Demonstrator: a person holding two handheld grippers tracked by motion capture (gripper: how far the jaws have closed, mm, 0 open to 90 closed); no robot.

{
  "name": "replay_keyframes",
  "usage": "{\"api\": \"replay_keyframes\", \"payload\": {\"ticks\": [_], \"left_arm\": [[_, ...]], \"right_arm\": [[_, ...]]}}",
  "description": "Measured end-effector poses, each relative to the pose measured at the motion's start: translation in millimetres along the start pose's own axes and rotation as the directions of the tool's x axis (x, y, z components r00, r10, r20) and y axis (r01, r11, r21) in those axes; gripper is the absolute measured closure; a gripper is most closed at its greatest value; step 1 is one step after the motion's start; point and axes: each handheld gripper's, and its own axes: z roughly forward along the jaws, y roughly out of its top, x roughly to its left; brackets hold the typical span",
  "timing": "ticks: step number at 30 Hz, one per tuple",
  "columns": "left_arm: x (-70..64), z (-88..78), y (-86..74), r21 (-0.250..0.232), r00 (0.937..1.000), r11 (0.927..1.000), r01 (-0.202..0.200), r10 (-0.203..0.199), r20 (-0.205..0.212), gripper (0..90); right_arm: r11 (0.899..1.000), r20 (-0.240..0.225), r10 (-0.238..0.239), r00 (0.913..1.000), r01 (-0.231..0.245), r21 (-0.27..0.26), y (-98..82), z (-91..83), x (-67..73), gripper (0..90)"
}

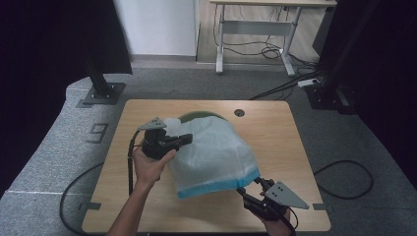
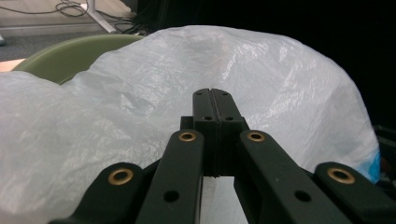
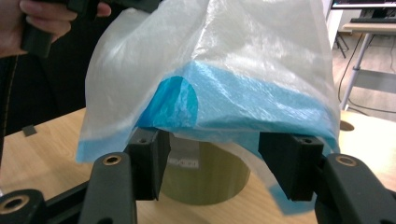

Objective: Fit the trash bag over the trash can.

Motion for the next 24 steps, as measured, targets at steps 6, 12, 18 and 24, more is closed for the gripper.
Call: {"api": "replay_keyframes", "payload": {"ticks": [6,12,18,24], "left_arm": [[-1.2,1.9,-0.1,0.004,1.0000,1.0000,-0.001,0.001,0.004,89.3],[0.9,-0.3,0.9,-0.009,1.0000,1.0000,0.003,-0.003,0.004,89.3],[4.2,-4.8,2.7,-0.039,0.9999,0.9992,0.007,-0.007,-0.011,89.5],[15.0,-18.1,10.0,-0.104,0.9983,0.9936,0.045,-0.049,-0.032,89.7]], "right_arm": [[1.000,0.055,-0.009,0.9984,0.010,-0.021,8.9,3.8,-0.8,66.2],[0.999,0.050,0.035,0.9981,-0.033,-0.040,13.4,6.2,-12.8,88.7],[0.999,0.016,0.039,0.9991,-0.038,-0.038,15.7,5.5,-20.5,89.0],[0.999,0.019,0.027,0.9995,-0.026,-0.028,9.7,1.0,-27.2,89.1]]}}
